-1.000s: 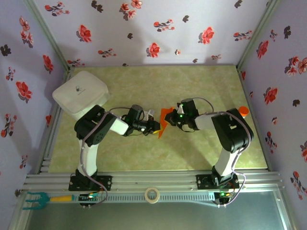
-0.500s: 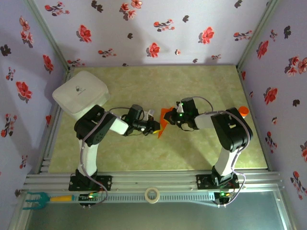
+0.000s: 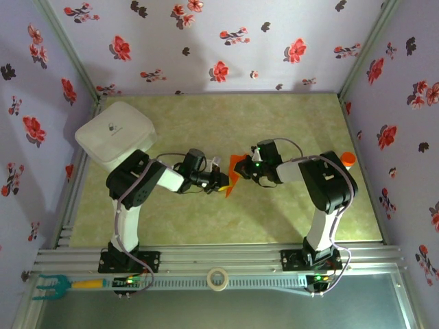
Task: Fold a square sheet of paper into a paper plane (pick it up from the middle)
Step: Fold the wing for the fifth time at the center of the table.
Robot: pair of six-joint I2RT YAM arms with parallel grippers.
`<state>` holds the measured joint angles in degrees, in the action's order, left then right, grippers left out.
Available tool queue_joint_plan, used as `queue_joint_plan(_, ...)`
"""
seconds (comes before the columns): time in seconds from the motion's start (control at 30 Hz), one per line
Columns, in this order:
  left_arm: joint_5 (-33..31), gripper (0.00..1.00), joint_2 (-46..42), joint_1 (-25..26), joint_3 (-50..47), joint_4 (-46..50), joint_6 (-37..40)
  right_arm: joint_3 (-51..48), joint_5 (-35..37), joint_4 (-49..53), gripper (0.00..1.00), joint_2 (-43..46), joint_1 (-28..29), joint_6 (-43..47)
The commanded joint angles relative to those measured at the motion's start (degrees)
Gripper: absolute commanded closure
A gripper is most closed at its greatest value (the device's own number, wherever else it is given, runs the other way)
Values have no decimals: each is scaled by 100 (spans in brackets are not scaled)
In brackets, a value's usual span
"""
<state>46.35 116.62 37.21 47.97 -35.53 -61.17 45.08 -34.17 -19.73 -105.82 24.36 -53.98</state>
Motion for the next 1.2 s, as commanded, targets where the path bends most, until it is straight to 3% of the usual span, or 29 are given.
queue_joint_plan(0.0, -276, 100, 258, -56, -49, 657, 105, 124, 140, 174, 97, -123, -53, 139)
queue_joint_plan(0.23, -358, 99, 187, -57, -59, 789, 176, 128, 226, 365, 97, -294, -63, 193)
queue_joint_plan(0.53, -647, 77, -181, -56, -33, 1641, 647, 83, 310, 454, 97, -397, -63, 170)
queue_joint_plan(0.63, -693, 74, -310, -48, -30, 1954, 815, 80, 331, 478, 98, -387, -63, 160)
queue_joint_plan(0.93, -869, 78, -561, 116, 426, 3484, 1745, 89, 297, 498, 98, -417, -63, 153)
queue_joint_plan(1.17, -873, 83, -519, 190, 588, 3726, 1869, 80, 297, 522, 98, -448, -63, 151)
